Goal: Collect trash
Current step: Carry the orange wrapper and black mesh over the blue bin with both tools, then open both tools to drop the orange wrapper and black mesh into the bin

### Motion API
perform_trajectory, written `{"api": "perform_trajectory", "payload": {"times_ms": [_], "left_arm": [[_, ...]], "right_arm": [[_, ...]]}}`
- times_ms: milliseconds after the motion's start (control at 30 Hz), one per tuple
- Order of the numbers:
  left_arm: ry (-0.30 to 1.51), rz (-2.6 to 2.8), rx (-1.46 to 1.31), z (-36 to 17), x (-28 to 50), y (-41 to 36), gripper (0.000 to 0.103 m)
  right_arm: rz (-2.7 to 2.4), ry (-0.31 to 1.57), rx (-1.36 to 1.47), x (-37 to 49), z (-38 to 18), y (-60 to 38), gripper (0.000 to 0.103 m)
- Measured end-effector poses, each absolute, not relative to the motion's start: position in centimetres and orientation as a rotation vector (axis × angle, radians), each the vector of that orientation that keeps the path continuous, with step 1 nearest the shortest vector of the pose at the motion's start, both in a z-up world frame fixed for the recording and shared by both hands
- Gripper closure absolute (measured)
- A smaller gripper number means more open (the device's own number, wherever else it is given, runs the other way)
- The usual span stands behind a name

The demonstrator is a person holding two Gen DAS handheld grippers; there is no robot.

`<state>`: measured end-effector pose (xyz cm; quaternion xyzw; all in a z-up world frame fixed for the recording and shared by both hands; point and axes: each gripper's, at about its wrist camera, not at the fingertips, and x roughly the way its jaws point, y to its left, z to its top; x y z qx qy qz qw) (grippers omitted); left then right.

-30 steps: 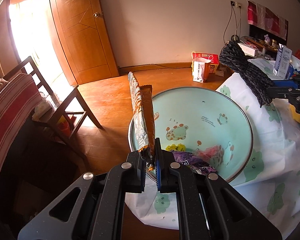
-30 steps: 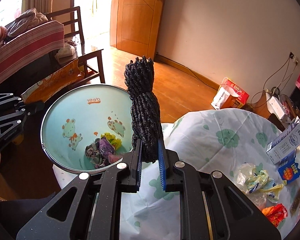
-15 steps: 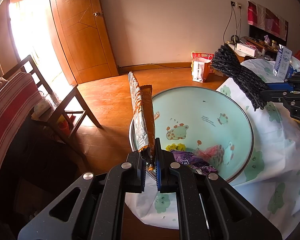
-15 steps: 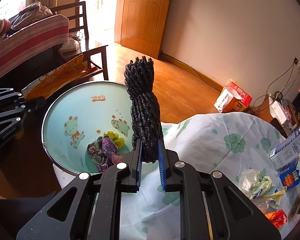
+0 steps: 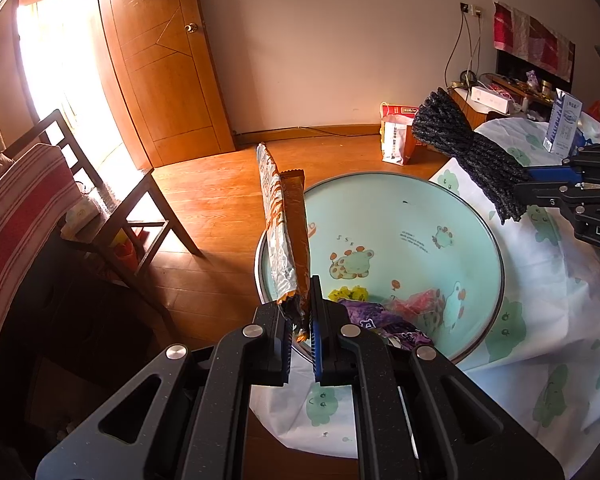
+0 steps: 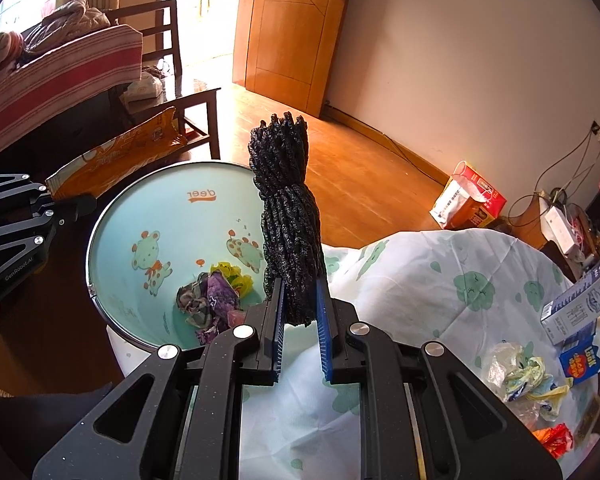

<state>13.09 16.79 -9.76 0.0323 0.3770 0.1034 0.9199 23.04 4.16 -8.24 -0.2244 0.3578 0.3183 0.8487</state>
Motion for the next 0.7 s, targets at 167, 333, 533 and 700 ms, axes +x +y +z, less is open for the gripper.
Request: {"api": "perform_trajectory", "payload": {"times_ms": [167, 333, 533, 700], "left_arm": [[0.773, 0.211, 0.066, -9.77, 13.07, 16.65, 0.096], [0.774, 0.208, 0.066, -9.78, 13.10, 16.58, 0.096], [0.773, 0.209, 0.066, -9.78, 13.09, 16.53, 0.096], [0.772, 0.209, 0.065, -9.78, 13.10, 16.60, 0.096]], "right_arm": [[0.670, 0.754, -0.477, 23.00, -8.29, 4.27, 0.087], [0.671, 0.754, -0.480, 22.97, -8.36, 4.33, 0.087], [0.673, 0.755, -0.486, 22.97, -8.38, 4.47, 0.087], [0.674, 0.754, -0.487, 22.97, -8.36, 4.54, 0.087]]}}
